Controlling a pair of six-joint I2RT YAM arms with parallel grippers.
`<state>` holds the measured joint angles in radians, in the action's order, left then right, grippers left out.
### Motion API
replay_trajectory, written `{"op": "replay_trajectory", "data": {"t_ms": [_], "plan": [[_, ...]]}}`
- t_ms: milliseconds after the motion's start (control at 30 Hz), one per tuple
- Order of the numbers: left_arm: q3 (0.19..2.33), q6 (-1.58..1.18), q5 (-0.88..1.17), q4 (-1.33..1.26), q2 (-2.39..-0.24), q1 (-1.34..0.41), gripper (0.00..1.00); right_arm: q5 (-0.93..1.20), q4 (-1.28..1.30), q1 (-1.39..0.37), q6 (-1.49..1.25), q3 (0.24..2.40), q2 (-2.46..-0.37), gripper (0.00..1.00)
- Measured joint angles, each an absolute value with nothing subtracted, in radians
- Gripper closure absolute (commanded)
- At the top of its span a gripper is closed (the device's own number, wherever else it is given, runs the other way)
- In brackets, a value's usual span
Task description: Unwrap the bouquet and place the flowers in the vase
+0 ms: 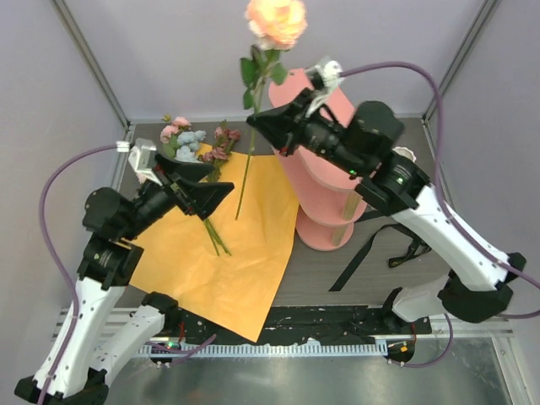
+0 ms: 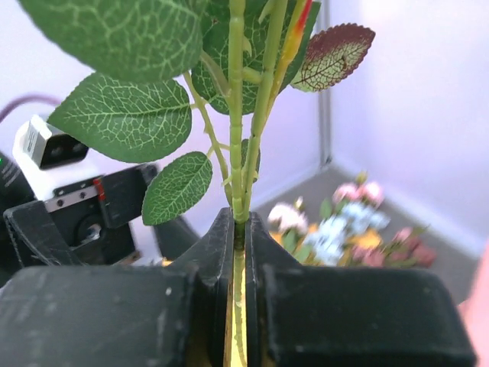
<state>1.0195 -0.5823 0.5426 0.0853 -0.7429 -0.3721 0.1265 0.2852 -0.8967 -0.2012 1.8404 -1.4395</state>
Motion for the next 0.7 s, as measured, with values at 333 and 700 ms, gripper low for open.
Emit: {"op": "replay_trajectory", "data": {"t_ms": [333, 700], "plan": [[1.103, -0.498, 0.347, 0.179, -0.541, -0.373, 0.00, -0.092, -0.413, -0.894, 0.093, 1.519, -1.065, 0.99], [1.043, -0.501, 0.331, 0.215, -0.587, -0.373, 0.00, -0.406, -0.710, -0.894, 0.691, 1.501, -1.044, 0.99]]}}
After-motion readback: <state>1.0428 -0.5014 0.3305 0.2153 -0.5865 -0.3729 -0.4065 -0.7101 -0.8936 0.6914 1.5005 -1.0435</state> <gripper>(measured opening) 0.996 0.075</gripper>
